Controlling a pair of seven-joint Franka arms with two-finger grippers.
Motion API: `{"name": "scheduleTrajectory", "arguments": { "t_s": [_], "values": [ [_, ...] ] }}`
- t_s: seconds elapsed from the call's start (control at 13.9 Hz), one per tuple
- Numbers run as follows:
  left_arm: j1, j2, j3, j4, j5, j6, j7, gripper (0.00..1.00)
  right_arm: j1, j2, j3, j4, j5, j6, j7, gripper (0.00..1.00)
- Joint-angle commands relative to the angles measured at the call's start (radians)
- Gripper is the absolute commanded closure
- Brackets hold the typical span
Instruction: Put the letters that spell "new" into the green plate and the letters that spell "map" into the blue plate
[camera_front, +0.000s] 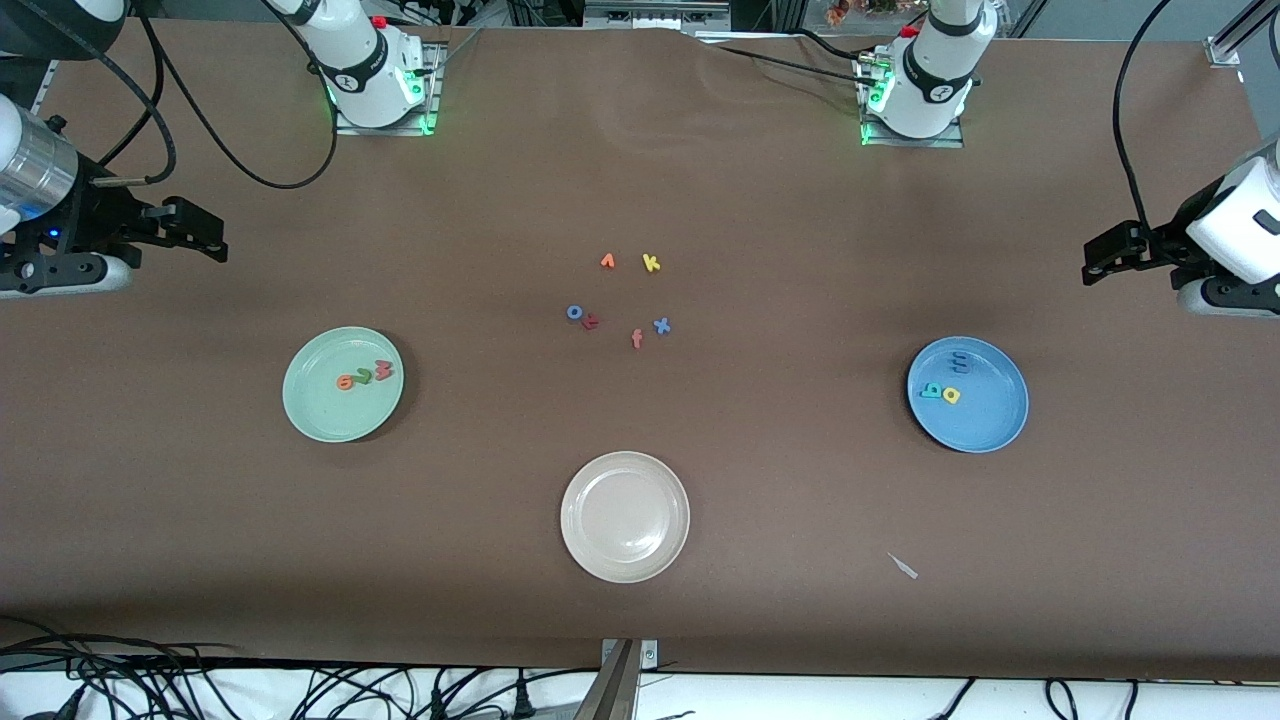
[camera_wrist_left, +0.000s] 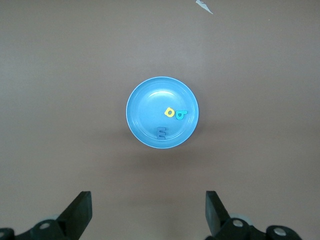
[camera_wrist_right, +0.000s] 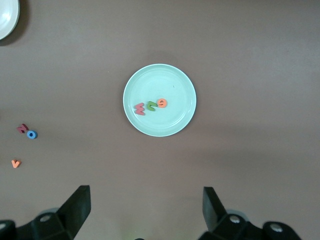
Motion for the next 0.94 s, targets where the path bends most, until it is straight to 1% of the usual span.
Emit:
{"name": "scheduleTrajectory", "arguments": {
  "t_s": [0.0,0.87],
  "values": [
    [-0.003,-0.003,0.007,0.003,-0.028,0.004,0.013,0.00,-0.013,0.007,0.008,0.028,-0.011,-0.018,-0.018,0.00],
    [-0.003,-0.003,0.007,0.003,-0.028,0.004,0.013,0.00,-0.013,0.009,0.008,0.026,-0.009,-0.023,-0.020,0.00]
  ]
}}
